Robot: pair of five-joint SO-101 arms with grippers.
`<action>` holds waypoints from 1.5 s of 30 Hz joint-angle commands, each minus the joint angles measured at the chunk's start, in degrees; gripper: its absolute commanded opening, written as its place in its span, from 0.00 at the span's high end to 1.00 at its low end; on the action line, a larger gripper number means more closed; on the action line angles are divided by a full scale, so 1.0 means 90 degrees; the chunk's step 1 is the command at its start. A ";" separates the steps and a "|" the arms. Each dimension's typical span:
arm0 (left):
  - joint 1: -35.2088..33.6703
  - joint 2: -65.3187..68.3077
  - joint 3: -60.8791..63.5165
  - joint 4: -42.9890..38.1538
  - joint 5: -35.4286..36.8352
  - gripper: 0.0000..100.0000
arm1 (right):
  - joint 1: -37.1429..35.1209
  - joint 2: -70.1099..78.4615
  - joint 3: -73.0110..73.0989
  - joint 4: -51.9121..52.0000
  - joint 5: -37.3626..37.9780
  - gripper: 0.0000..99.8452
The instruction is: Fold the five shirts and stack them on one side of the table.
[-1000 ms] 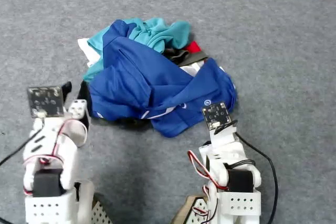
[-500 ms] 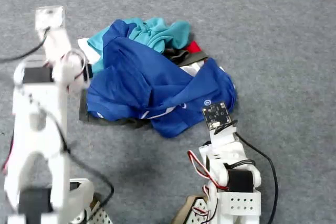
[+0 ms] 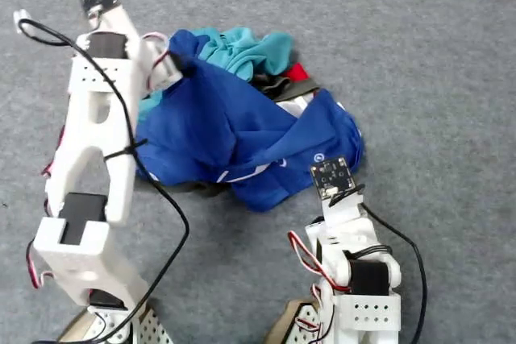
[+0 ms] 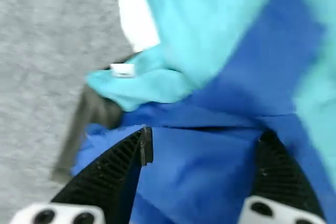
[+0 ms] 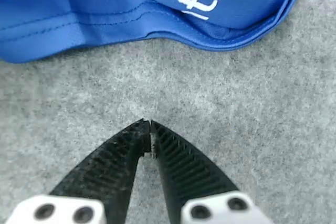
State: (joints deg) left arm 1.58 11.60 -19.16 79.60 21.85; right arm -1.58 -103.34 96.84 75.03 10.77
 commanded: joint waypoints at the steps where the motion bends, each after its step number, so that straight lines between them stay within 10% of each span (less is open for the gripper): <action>1: 0.0274 0.0015 -0.0723 0.0000 0.0537 0.68 | -0.0024 -0.0611 0.0005 0.0020 0.0020 1.00; 12: 0.0264 0.1128 -0.0947 -0.0254 0.1309 0.98 | -0.0024 -0.0611 0.0005 0.0020 0.0020 1.00; 29: 0.0303 -0.0327 -0.3761 0.2364 0.0205 0.98 | -0.0024 -0.0611 0.0005 0.0020 0.0020 1.00; 45: 0.2686 -0.3355 -0.0987 0.2354 -0.1475 0.98 | -0.0054 -0.0611 0.0005 0.0020 0.0000 1.00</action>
State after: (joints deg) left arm 22.42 -15.21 -32.53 100.18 11.03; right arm -1.58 -103.34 96.84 75.03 10.77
